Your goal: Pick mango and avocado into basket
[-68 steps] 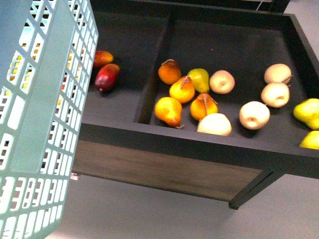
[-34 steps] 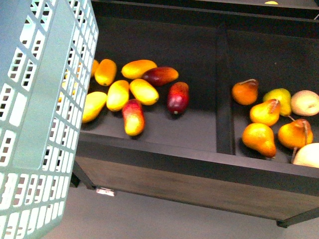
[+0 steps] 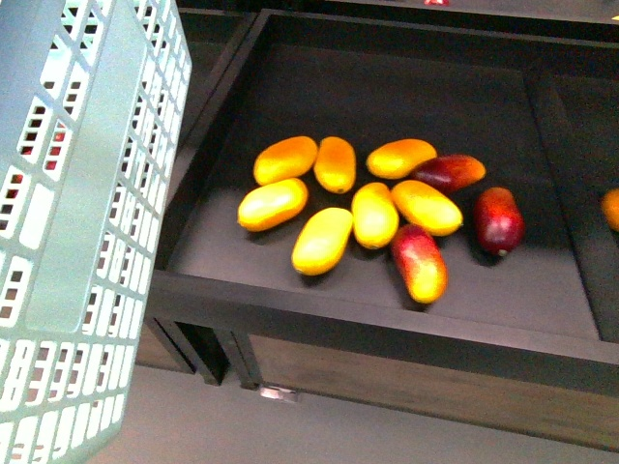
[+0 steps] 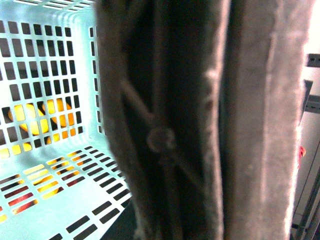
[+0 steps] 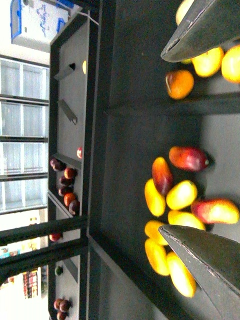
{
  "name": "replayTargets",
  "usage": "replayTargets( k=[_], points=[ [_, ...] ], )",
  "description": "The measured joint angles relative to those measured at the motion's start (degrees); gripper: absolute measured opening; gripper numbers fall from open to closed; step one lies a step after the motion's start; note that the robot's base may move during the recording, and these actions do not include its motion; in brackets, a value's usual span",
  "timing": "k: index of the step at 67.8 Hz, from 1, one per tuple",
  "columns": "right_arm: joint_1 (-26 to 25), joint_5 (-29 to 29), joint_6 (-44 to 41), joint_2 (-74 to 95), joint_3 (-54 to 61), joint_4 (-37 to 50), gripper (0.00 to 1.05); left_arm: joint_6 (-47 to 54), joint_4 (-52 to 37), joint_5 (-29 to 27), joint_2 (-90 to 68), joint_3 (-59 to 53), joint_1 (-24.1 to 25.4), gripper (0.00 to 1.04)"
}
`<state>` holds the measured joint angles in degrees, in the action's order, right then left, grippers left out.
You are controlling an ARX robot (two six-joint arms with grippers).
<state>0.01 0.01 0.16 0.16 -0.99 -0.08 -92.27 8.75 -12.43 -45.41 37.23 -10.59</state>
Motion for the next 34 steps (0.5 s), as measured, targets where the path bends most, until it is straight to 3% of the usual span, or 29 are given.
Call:
replayTargets(
  k=[34],
  points=[
    [0.0, 0.0, 0.0, 0.0, 0.0, 0.0, 0.96, -0.1, 0.0, 0.3, 0.0, 0.0, 0.0, 0.14]
  ],
)
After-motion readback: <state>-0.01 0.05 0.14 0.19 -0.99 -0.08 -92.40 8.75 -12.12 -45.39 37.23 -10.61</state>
